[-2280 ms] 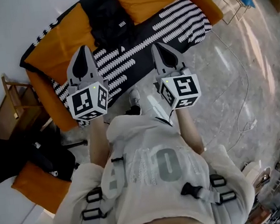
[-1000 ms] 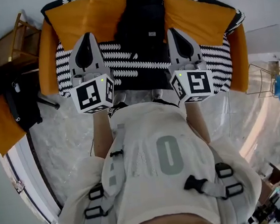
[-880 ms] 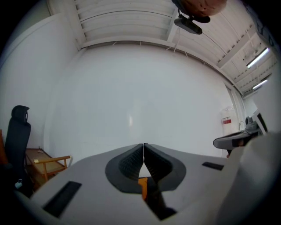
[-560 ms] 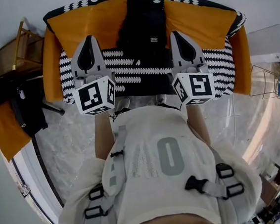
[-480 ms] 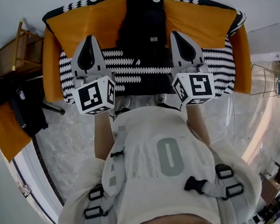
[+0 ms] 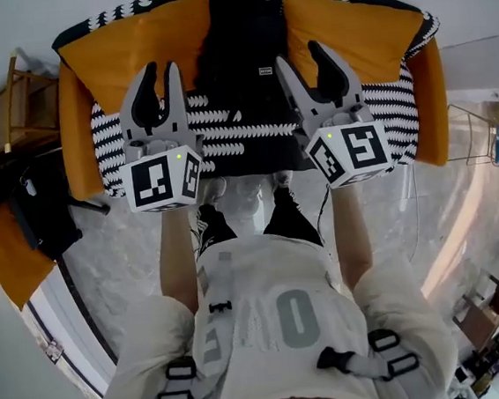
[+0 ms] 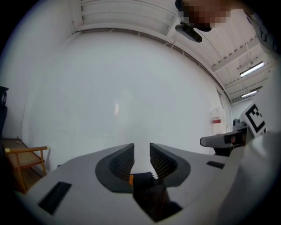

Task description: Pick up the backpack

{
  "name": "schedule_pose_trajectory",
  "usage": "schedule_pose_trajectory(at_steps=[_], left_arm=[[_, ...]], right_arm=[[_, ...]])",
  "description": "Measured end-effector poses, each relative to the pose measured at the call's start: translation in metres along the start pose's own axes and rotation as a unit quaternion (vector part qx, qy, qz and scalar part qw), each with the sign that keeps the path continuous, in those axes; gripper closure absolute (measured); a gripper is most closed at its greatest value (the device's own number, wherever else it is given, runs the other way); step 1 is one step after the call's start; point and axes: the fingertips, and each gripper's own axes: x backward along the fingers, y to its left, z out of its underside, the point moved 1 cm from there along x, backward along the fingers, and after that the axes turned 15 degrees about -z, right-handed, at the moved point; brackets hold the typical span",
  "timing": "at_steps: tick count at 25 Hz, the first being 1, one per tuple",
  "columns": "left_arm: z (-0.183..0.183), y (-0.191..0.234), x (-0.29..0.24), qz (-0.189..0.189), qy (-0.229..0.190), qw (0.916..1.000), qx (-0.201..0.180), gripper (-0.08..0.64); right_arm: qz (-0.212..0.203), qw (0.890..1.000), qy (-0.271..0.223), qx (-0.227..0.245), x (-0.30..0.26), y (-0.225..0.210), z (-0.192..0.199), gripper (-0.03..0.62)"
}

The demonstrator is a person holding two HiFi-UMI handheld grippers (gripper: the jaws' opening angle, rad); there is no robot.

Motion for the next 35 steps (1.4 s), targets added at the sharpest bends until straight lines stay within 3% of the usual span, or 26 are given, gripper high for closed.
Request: schedule_pose_trajectory(at_steps=[4,9,15,21,25,31,35], left_arm=[[0.065,-0.011,-0.027,0.012,0.019,0.9997,-0.013,0.396],[0.182,-0.024,-0.042,0.014,0.079,0.9965,-0.023,0.305],[0.332,-0.030,-0.055,0.017,0.177,0.9840,-0.006,0.230],[0.453,-0.011,-0.066,-0.018,0.235,0.9716,-0.020,0.230],[0.494,-0.001,-0.082,-0.028,0.246,0.9683,-0.033,0.230],[0.545,-0.012,-0.085,-0.034,0.311,0.9496,-0.012,0.230],[0.557,-0.023,-0.092,-0.031,0.327,0.9445,-0.014,0.230]], right_arm=[[0.010,0.998,0.034,-0.045,-0.008,-0.041,0.055,0.263],[0.037,0.995,0.071,-0.064,-0.005,-0.085,0.142,0.261],[0.051,0.985,0.102,-0.126,-0.016,-0.140,0.268,0.261],[0.052,0.970,0.131,-0.198,-0.031,-0.167,0.379,0.272],[0.057,0.956,0.148,-0.248,-0.046,-0.182,0.430,0.272],[0.068,0.937,0.190,-0.287,-0.042,-0.197,0.486,0.275],[0.077,0.921,0.204,-0.323,-0.039,-0.210,0.510,0.275]])
